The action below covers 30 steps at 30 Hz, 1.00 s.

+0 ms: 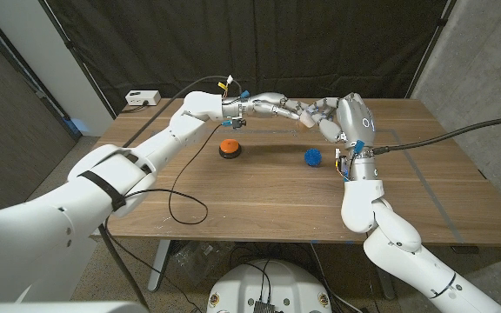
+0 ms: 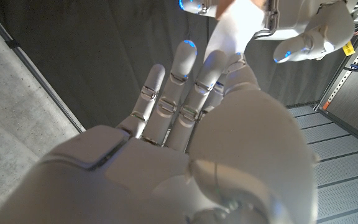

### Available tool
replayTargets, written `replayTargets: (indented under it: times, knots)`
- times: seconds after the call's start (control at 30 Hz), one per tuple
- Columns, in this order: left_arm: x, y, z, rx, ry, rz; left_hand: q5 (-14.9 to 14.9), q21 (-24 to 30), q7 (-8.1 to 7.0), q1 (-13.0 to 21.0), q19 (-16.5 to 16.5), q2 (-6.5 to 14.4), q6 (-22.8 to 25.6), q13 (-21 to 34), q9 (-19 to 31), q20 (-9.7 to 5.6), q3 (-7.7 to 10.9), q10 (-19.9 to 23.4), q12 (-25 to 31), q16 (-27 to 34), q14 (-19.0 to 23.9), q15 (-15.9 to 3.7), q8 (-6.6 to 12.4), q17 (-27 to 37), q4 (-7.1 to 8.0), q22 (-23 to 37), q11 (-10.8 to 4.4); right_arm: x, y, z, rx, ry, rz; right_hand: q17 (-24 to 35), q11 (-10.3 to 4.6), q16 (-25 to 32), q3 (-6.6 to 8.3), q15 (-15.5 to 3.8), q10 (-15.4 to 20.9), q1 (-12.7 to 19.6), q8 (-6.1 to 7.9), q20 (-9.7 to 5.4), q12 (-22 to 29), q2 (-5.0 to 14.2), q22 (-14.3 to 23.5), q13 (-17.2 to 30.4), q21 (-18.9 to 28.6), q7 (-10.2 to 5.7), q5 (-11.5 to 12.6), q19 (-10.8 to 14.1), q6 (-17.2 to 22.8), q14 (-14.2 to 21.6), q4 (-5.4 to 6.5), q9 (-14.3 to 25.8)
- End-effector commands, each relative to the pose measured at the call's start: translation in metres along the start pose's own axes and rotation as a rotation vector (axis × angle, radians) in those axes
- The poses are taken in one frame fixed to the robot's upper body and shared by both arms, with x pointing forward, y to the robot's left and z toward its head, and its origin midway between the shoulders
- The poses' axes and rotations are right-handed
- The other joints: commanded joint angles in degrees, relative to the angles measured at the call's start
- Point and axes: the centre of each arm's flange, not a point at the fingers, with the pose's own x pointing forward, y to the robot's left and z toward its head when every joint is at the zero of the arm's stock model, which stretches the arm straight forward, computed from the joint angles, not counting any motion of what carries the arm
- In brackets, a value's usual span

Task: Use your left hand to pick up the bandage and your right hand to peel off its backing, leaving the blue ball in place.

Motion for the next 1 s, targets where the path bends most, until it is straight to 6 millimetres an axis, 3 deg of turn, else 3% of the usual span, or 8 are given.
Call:
replayTargets:
  times: [0.03,0.2,0.27,0.4,0.6,0.63,0.9,1.0]
  knots:
    - [-0.007,-0.001,0.008,0.058,0.007,0.002,0.15,0.11,-0.08,-0.37,-1.14,0.02,0.97,0.06,0.23,0.29,-0.08,0.10,0.56,0.25,-0.04,0.50,-0.08,0.16,0.36,0.28,-0.15,0.001,-0.001,0.001,0.003,-0.012,-0.010,0.26,-0.17,-0.01,-0.41,-4.30,0.30,0.27,0.17,-3.11,-0.25,0.42,0.01,0.21,0.20,-0.09,0.41,-0.27,0.59,0.63,-0.05,0.20]
    - [-0.003,-0.002,0.012,0.140,0.047,0.014,0.69,0.61,-2.41,3.07,0.69,-1.36,0.99,-0.04,0.47,-0.86,0.57,0.28,0.69,0.28,0.54,-0.06,-0.09,-0.35,-2.44,0.03,-1.54,0.000,-0.003,0.002,0.010,-0.016,-0.021,0.32,-0.15,-0.12,-0.50,-4.30,0.38,0.33,0.12,-3.00,-0.29,0.44,-0.01,0.22,0.26,-0.07,0.43,-0.27,0.64,0.68,-0.07,0.20]
    - [-0.001,-0.003,0.015,0.182,0.062,0.021,1.00,0.90,-4.08,6.83,1.98,-1.75,2.34,-0.11,0.65,-1.57,1.63,0.72,0.83,0.37,1.27,-0.69,0.49,-0.65,-4.98,-0.23,-2.23,-0.001,-0.004,0.003,0.012,-0.018,-0.026,0.31,-0.21,-0.21,-0.54,-4.30,0.30,0.33,0.14,-3.00,-0.27,0.45,-0.03,0.37,0.28,-0.07,0.44,-0.20,0.67,0.68,-0.06,0.26]
    - [0.003,-0.006,0.019,0.257,0.091,0.034,1.10,1.36,-5.74,10.18,3.57,-1.90,3.65,-0.17,0.68,-2.41,2.59,1.64,1.07,0.59,2.36,-1.30,0.97,-0.81,-6.99,-0.41,-3.81,-0.002,-0.007,0.003,0.017,-0.017,-0.036,0.38,-0.23,-0.25,-0.60,-4.30,0.47,0.34,0.09,-2.96,-0.33,0.44,-0.04,0.25,0.26,0.02,0.47,-0.27,0.63,0.75,-0.06,0.29]
    - [0.006,-0.010,0.020,0.295,0.108,0.054,0.94,1.82,-7.17,13.50,5.09,-1.38,8.87,-0.19,0.62,-2.94,3.70,3.58,1.49,0.94,3.80,-1.89,2.98,-0.76,-8.15,-0.54,-5.07,-0.003,-0.009,0.003,0.015,-0.019,-0.045,0.48,-0.24,-0.35,-0.67,-4.30,0.50,0.35,0.07,-2.93,-0.25,0.45,-0.07,0.50,0.25,0.02,0.51,-0.25,0.78,0.80,-0.05,0.26]
    - [0.006,-0.011,0.021,0.299,0.109,0.059,0.86,1.97,-7.00,13.85,5.53,-1.32,9.48,-0.20,0.53,-3.18,3.80,4.38,1.71,1.13,4.34,-2.26,3.17,-0.72,-8.17,-0.56,-5.97,-0.003,-0.010,0.003,0.018,-0.019,-0.047,0.55,-0.19,-0.30,-0.69,-4.31,0.50,0.35,0.08,-2.94,-0.31,0.44,-0.08,0.43,0.27,0.00,0.52,-0.18,0.77,0.89,-0.06,0.29]
    - [0.009,-0.015,0.019,0.299,0.100,0.115,0.20,3.03,-8.43,16.64,8.40,0.03,17.82,-0.27,0.29,-4.08,4.93,8.21,2.40,1.98,7.41,-4.37,6.37,-0.54,-8.14,-0.65,-8.07,-0.004,-0.012,0.007,0.019,-0.036,-0.053,0.89,-0.15,-0.32,-0.78,-4.30,0.51,0.38,0.03,-2.93,-0.26,0.44,-0.09,0.71,0.21,-0.13,0.58,-0.28,0.81,0.98,-0.06,0.33]
    - [0.011,-0.017,0.017,0.278,0.085,0.143,-0.12,3.58,-8.25,17.68,9.61,1.29,21.13,-0.31,0.08,-4.14,5.57,11.10,3.06,2.40,8.93,-5.09,7.58,-0.48,-7.87,-0.64,-9.28,-0.005,-0.012,0.008,0.018,-0.040,-0.050,0.86,-0.27,-0.46,-0.81,-4.30,0.52,0.39,0.01,-2.95,-0.37,0.47,-0.09,0.60,0.21,0.01,0.62,-0.24,0.77,0.92,-0.05,0.37]
